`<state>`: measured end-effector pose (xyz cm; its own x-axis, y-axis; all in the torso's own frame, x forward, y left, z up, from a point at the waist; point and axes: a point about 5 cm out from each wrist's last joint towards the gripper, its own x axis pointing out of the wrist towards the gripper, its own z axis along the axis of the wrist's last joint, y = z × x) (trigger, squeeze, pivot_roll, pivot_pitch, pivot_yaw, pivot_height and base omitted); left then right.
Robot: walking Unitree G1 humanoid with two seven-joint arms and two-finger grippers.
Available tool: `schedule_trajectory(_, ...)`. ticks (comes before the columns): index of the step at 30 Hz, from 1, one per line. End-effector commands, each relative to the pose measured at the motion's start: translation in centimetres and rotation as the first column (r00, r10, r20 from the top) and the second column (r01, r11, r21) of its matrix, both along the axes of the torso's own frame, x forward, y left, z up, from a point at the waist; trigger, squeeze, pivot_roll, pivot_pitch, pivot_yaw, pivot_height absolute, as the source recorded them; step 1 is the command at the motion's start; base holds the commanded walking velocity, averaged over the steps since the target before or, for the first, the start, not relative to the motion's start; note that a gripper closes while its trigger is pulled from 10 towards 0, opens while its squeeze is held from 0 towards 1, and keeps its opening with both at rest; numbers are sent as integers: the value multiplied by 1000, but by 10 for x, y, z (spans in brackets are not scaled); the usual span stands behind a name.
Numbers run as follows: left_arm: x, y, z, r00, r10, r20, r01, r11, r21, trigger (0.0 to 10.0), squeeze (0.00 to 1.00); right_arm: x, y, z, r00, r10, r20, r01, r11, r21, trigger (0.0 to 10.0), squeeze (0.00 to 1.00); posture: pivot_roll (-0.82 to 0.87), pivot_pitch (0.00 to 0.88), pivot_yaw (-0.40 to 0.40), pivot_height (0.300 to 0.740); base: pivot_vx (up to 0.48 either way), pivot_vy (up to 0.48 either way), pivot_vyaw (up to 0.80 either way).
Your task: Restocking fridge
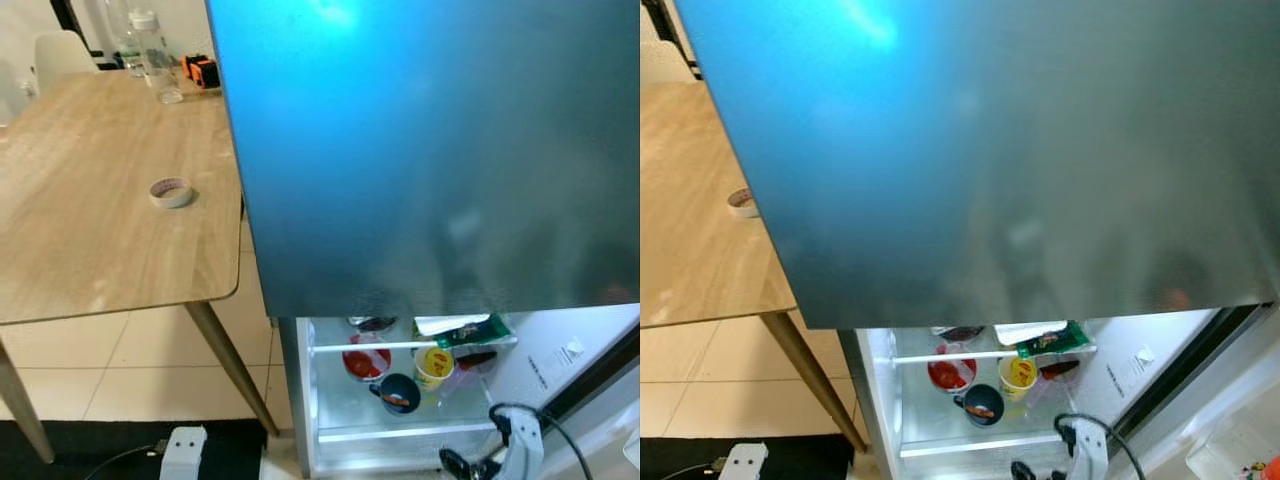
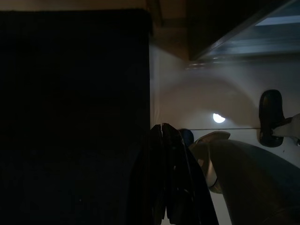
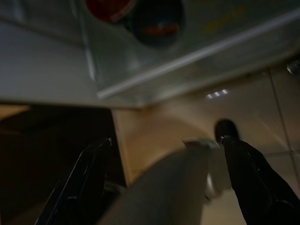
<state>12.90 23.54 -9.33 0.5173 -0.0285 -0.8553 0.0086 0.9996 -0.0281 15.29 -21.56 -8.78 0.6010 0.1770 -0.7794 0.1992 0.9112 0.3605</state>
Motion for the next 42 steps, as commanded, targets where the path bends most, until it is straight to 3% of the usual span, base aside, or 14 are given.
schedule_trajectory(1,-6,-8,-4,1000,-4,-31,3,1000,-14,10000,0,-3,1,-2,1000,2,-24,-3,1000,-12,10000,0,25,0,-44,740,0,0,0)
schedule_trajectory(10,-9,-14,-7,998,-12,-62,11,1000,-8,10000,0,-24,-1,-10,992,27,-126,-37,996,-78,10000,0,23,0,-49,740,0,0,0)
schedule_trajectory(23,-11,-18,-10,995,-24,-92,23,1000,-4,10000,0,-22,-2,-10,991,36,-128,-48,994,-96,10000,0,14,0,-52,740,0,0,0)
schedule_trajectory(42,-16,-11,-10,992,-39,-120,40,999,13,10000,0,-22,-1,-10,991,40,-129,-52,995,-90,10000,0,11,0,-52,740,-327,0,0)
